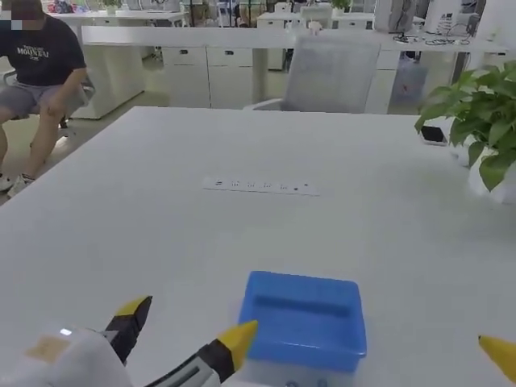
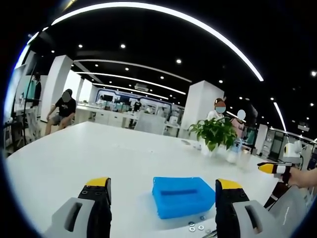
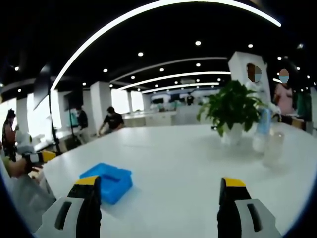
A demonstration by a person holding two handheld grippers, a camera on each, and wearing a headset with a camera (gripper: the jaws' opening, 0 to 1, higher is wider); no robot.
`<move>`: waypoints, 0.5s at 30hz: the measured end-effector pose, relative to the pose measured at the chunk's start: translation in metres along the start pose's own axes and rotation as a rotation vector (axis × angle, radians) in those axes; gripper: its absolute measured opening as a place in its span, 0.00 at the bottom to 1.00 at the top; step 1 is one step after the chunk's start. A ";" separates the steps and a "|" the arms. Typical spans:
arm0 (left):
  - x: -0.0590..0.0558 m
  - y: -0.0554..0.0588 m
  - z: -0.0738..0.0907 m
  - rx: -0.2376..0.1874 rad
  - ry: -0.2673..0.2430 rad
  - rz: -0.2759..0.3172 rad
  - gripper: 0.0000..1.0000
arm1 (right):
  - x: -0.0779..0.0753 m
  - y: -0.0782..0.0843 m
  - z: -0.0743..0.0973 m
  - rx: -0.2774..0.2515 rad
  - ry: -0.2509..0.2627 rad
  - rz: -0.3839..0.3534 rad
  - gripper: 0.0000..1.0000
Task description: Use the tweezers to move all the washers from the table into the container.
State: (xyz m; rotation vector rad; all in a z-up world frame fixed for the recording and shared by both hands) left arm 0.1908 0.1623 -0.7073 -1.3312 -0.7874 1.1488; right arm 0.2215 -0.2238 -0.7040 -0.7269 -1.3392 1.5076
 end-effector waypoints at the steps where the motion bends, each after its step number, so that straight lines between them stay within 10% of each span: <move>1: 0.000 0.000 0.000 -0.001 0.000 0.000 0.89 | 0.000 0.000 0.000 0.001 -0.001 0.000 0.99; 15: -0.005 -0.001 0.000 0.014 0.015 -0.017 0.88 | 0.002 0.003 -0.002 0.021 -0.008 0.007 0.99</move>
Point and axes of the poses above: the centre of the closed fingertips' face, and the gripper's own axes: z roughly backward along the fingers, x roughly to its left, y roughly out of its underside, the point moved 6 cm from there along z, roughly backward along the fingers, and after that the axes turned 3 degrees about -z, right-handed, at the moved point
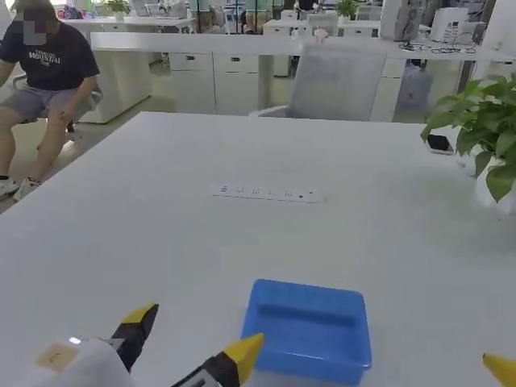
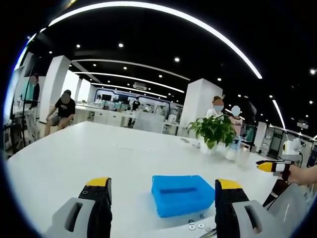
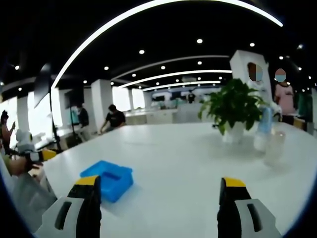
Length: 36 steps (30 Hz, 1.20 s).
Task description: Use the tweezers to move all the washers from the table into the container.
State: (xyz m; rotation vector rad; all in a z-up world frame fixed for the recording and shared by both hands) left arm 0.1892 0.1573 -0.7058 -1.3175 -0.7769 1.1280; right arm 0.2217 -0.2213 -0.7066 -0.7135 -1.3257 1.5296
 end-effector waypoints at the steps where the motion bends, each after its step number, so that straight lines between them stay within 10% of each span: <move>1: -0.001 -0.001 0.000 -0.006 0.007 -0.001 0.88 | 0.000 0.000 0.000 0.000 0.000 0.000 0.99; 13: -0.006 -0.001 0.004 0.031 -0.001 -0.158 0.82 | 0.000 0.006 -0.002 0.049 0.005 0.020 0.99; 31: -0.004 0.002 0.007 0.082 0.061 -0.136 0.75 | 0.026 0.013 -0.008 0.214 -0.079 0.276 0.99; 36: -0.010 0.010 0.006 0.166 0.164 -0.119 0.66 | 0.041 0.012 -0.008 0.261 -0.170 0.313 0.55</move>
Point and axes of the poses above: the centre of the closed fingertips' face, and the gripper's own axes: z roughly backward along the fingers, x roughly to its left, y roughly out of its underside, the point moved 6 cm from there along z, roughly backward along the fingers, and after that the axes turned 3 degrees about -z, right-handed, at the moved point
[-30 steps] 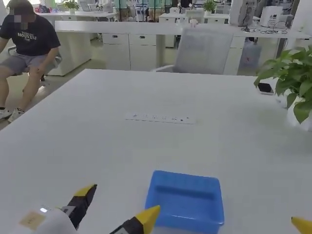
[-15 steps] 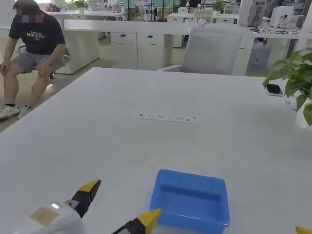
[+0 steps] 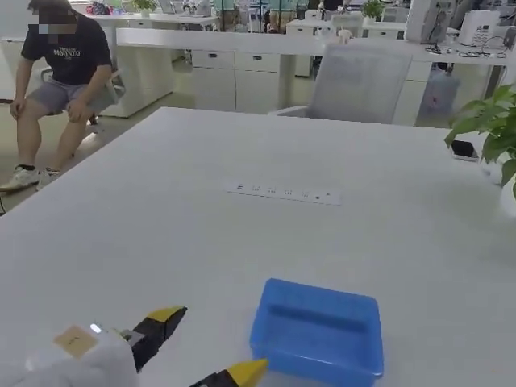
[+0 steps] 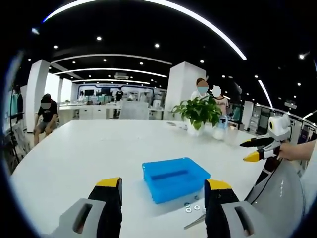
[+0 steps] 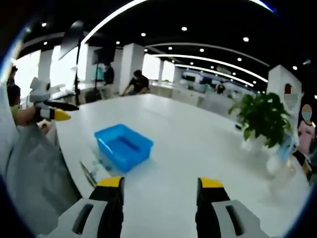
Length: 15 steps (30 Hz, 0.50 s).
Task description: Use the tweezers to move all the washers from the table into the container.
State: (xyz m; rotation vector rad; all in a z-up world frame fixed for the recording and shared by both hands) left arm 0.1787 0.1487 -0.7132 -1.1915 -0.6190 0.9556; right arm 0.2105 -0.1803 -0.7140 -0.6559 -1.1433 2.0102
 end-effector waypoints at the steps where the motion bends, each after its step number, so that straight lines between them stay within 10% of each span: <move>1: -0.002 0.002 -0.001 0.024 0.030 -0.009 0.63 | 0.006 -0.003 -0.003 -0.012 -0.042 -0.023 0.54; 15: -0.006 0.014 -0.005 0.155 0.208 -0.068 0.45 | 0.069 -0.006 -0.038 0.091 -0.321 0.193 0.17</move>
Point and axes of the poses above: the centre of the closed fingertips' face, and the gripper's own axes: z roughly backward along the fingers, x roughly to its left, y roughly out of its underside, the point moved 6 cm from there along z, roughly backward along the fingers, and after that the axes turned 3 degrees about -z, right-handed, at the moved point
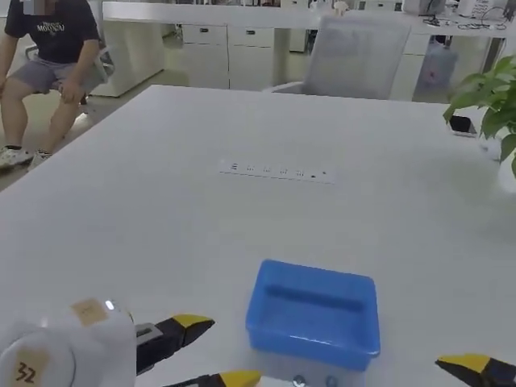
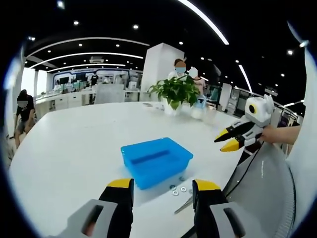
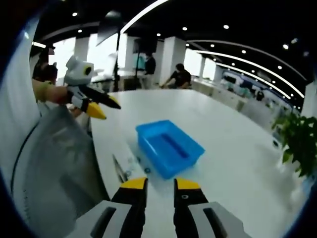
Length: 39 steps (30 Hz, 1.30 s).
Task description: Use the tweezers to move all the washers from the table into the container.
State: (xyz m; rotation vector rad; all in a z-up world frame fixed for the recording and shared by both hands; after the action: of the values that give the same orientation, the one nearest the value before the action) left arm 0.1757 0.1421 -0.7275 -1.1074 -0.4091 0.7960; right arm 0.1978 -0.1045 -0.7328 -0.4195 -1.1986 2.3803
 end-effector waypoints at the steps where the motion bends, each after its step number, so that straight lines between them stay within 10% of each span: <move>1: 0.000 0.001 0.000 0.013 0.012 -0.024 0.44 | 0.003 0.000 -0.003 0.008 -0.019 0.013 0.15; 6: 0.000 0.002 -0.005 0.051 0.038 -0.086 0.42 | 0.014 0.002 -0.016 0.046 -0.099 0.064 0.01; 17: -0.012 0.013 -0.024 0.175 0.175 -0.193 0.34 | 0.040 0.009 -0.051 0.136 -0.245 0.066 0.08; 39: -0.025 0.042 -0.054 0.424 0.359 -0.290 0.05 | 0.050 0.018 -0.076 0.228 -0.292 0.101 0.15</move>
State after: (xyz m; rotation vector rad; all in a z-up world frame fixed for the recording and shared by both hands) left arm 0.1790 0.0984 -0.7857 -0.7480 -0.0852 0.3892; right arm 0.1851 -0.0368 -0.7952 -0.0605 -1.0252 2.6978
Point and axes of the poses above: the centre of the closed fingertips' face, and the gripper's own axes: z roughly backward along the fingers, x roughly to its left, y roughly out of its underside, the point moved 6 cm from there along z, roughly backward along the fingers, and after that the axes turned 3 degrees about -z, right-handed, at the moved point
